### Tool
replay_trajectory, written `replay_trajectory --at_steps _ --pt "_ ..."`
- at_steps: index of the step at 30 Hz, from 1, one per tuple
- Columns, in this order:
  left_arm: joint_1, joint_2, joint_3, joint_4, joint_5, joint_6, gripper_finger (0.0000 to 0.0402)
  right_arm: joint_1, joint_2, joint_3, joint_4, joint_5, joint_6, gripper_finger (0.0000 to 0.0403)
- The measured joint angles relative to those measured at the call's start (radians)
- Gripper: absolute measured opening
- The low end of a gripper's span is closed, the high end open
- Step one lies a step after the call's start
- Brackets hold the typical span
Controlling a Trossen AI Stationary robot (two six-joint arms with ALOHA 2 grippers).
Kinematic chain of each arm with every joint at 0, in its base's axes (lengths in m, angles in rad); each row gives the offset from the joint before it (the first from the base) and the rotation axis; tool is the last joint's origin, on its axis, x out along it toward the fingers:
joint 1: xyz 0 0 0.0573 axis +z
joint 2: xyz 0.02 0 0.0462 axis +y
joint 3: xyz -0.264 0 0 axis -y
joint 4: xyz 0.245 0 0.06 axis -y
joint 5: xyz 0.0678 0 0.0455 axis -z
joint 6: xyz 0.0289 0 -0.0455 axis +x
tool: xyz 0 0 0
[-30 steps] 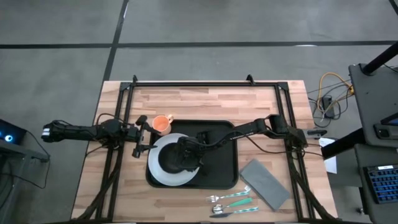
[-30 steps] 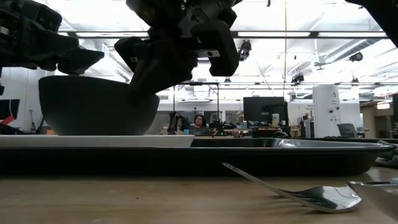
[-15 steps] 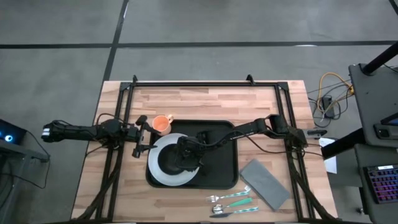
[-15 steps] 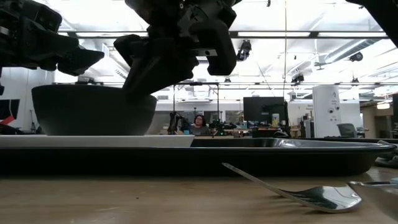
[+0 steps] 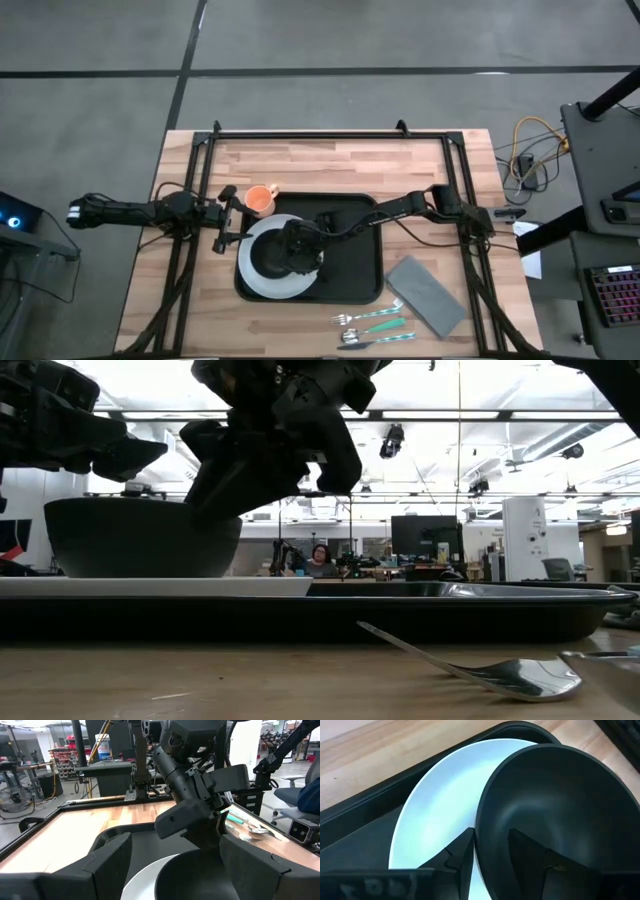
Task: Set up tray
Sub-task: Put the black bowl on top of the white plate on the black tray, then put the gray napkin on the right side of the white plate on the black tray
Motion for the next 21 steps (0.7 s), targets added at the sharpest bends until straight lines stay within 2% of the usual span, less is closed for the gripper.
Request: replay_trajectory --at_steps 8,21 --pt "-0.001 0.000 0.000 0.000 0.000 0.000 0.0280 0.000 -0.001 0.000 -0.079 0.002 0.006 0.0115" --pt "-0.001 0.000 0.000 0.000 0.000 0.000 0.0280 0.000 -0.010 0.001 -0.081 0.020 0.006 0.0101"
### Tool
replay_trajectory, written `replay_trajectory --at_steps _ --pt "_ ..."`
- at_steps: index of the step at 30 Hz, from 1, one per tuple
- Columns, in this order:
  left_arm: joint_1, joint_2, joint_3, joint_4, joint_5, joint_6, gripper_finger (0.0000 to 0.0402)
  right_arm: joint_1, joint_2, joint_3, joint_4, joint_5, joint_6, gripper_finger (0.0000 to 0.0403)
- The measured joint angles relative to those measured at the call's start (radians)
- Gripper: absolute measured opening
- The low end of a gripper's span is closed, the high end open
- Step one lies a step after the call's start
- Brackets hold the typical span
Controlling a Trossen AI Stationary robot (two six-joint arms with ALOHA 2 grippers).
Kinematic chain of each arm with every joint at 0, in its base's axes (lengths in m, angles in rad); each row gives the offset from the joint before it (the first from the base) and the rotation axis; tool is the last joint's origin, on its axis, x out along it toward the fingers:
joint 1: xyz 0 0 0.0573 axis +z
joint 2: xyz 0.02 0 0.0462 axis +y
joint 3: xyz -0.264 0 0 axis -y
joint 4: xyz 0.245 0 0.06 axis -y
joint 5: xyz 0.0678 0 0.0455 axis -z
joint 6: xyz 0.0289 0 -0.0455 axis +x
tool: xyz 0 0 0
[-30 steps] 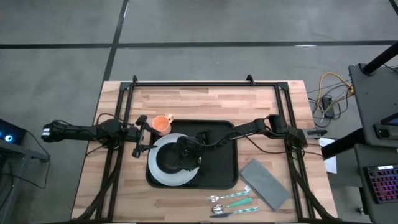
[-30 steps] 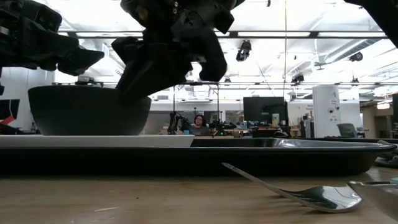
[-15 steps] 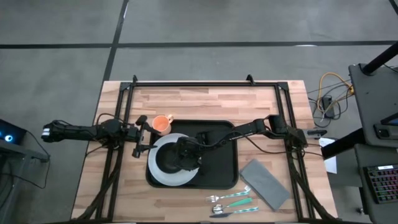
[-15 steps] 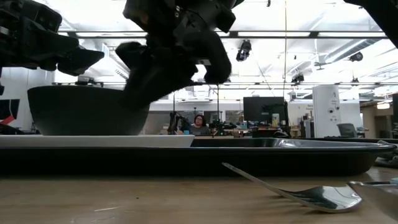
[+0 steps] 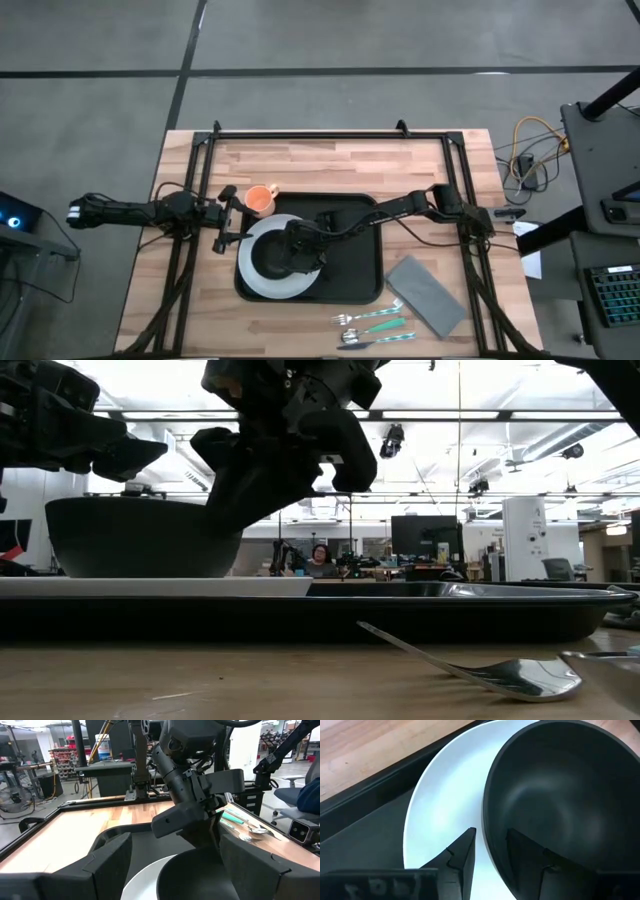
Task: Set up tray
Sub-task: Put the gray napkin on the right side of the white plate on the black tray
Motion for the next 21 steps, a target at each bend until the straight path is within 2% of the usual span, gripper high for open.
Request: replay_trajectory --at_steps 12,21 --pt "0.001 0.000 0.000 0.000 0.000 0.000 0.0280 0.000 -0.040 0.000 -0.002 0.000 -0.004 0.0096" --pt "0.001 0.000 0.000 0.000 0.000 0.000 0.0280 0.000 -0.073 0.000 -0.076 0.000 0.036 0.0101"
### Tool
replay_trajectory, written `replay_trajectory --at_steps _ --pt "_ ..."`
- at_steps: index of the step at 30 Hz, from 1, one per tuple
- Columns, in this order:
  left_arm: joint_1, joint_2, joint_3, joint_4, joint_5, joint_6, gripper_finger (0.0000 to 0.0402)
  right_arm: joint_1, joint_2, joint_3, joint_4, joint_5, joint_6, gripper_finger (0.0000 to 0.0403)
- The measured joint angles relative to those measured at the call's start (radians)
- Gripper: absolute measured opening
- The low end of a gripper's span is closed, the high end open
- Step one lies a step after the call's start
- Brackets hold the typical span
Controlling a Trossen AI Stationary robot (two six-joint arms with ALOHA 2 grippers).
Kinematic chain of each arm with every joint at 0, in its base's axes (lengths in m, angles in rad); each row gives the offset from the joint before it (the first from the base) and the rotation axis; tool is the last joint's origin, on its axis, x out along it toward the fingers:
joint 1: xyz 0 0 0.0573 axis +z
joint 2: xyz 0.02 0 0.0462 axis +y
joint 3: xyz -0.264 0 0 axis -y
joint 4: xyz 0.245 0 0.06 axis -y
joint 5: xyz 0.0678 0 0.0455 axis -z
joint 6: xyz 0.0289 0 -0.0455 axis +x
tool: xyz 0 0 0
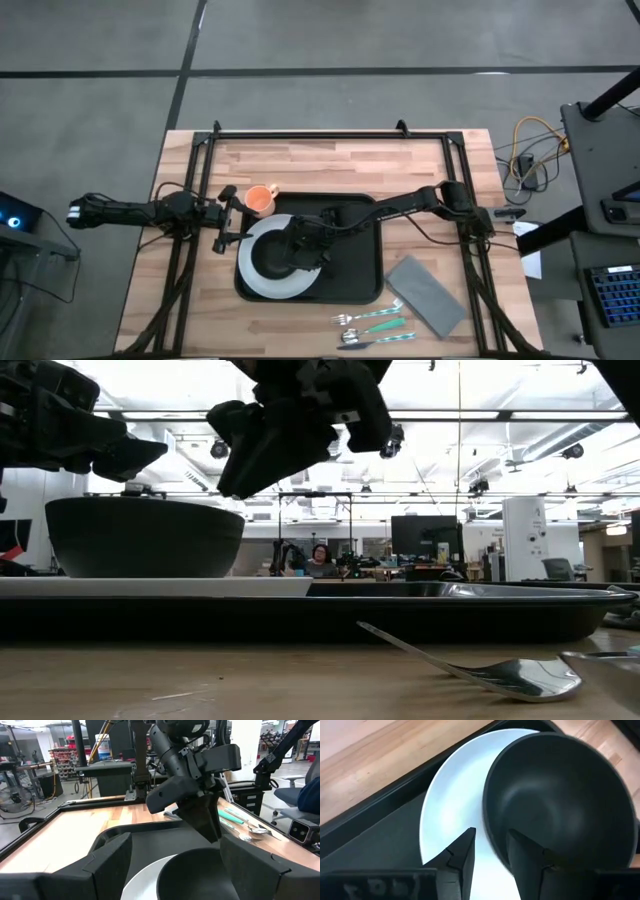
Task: Set up tray
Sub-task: Put the gray napkin on the right side of the white plate on the black tray
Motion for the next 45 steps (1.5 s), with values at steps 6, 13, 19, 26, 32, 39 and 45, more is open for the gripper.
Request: replay_trajectory --at_steps 6,13,19,26,32,39,45 --pt "0.000 0.000 0.000 0.000 0.000 0.000 0.0280 0.003 -0.029 0.000 -0.044 0.000 0.021 0.0088" --pt "0.000 0.000 0.000 0.000 0.000 0.000 0.0280 0.003 -0.064 0.000 -0.214 -0.001 0.187 0.0078" --pt "0.000 0.000 0.000 -0.004 0.000 0.000 0.0280 0.007 -0.064 -0.007 -0.264 -0.004 0.274 0.0077" --pt "-0.001 0.000 0.000 -0.007 0.000 0.034 0.0280 0.015 -0.063 -0.008 -0.383 -0.009 0.325 0.0083" --pt "-0.001 0.000 0.000 -0.007 0.000 0.078 0.0280 0.050 -0.063 -0.017 -0.499 -0.012 0.468 0.0090" --pt "-0.001 0.000 -0.001 -0.007 0.000 0.054 0.0280 0.159 -0.062 -0.018 -0.453 -0.012 0.572 0.0084" --pt "0.000 0.004 -0.007 -0.015 0.000 0.039 0.0280 0.238 -0.062 -0.018 -0.347 -0.003 0.675 0.0077"
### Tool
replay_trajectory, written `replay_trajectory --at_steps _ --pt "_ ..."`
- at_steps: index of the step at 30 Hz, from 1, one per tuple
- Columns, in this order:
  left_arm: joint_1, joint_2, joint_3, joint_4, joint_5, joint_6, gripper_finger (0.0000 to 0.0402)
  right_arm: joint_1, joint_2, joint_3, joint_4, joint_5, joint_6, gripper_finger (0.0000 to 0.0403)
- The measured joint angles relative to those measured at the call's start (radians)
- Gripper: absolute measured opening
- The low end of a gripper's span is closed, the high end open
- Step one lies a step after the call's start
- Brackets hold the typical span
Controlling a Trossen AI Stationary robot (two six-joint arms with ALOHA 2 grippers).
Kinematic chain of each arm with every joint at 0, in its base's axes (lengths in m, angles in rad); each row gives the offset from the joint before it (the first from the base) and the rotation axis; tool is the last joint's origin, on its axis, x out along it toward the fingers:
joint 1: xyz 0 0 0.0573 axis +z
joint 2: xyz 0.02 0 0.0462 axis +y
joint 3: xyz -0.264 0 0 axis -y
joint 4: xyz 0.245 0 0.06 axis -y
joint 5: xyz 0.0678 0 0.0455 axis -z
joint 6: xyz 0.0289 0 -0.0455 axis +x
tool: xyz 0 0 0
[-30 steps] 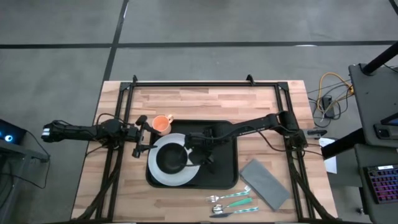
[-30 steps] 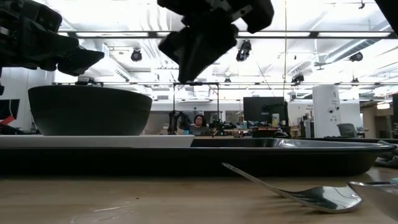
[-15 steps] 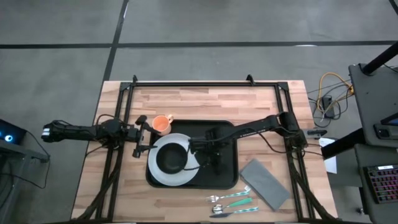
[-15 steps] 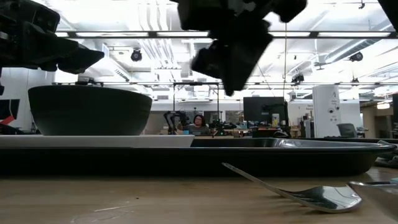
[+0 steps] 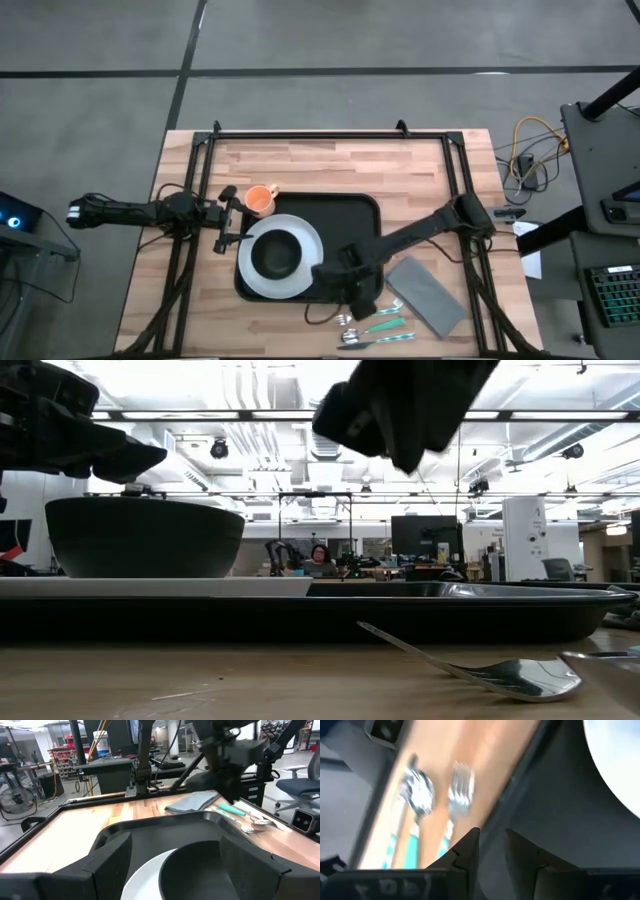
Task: Set up tray
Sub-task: Put the gray napkin on the right side of the white plate on the black tray
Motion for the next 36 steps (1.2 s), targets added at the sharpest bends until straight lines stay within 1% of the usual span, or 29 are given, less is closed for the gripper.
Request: replay_trajectory --at_steps 3,8,11,16,21,27,32,36 --pt "0.001 0.001 0.001 0.000 0.000 0.000 0.0280 0.026 0.000 0.000 0.049 0.020 0.070 0.0077" --pt "0.001 0.002 0.001 0.000 0.000 0.000 0.0280 0.063 0.000 -0.001 0.021 0.183 0.188 0.0082" --pt "0.000 0.002 0.001 0.000 0.000 0.009 0.0280 0.075 0.000 -0.001 0.017 0.202 0.279 0.0085" --pt "0.000 0.002 0.001 0.000 0.000 0.025 0.0280 0.110 0.000 -0.011 0.005 0.234 0.369 0.0091" --pt "0.000 0.002 0.001 0.000 0.000 0.087 0.0280 0.161 0.002 -0.015 -0.024 0.288 0.462 0.0089" --pt "0.000 0.002 0.001 0.000 0.000 0.156 0.0280 0.259 0.002 -0.015 -0.063 0.351 0.660 0.0093" --pt "0.000 0.002 0.001 0.000 0.000 0.205 0.0280 0.345 0.002 -0.015 -0.102 0.443 0.824 0.0091" --pt "0.000 0.002 0.001 0.004 0.000 0.233 0.0280 0.393 0.002 -0.015 -0.105 0.452 0.935 0.0087"
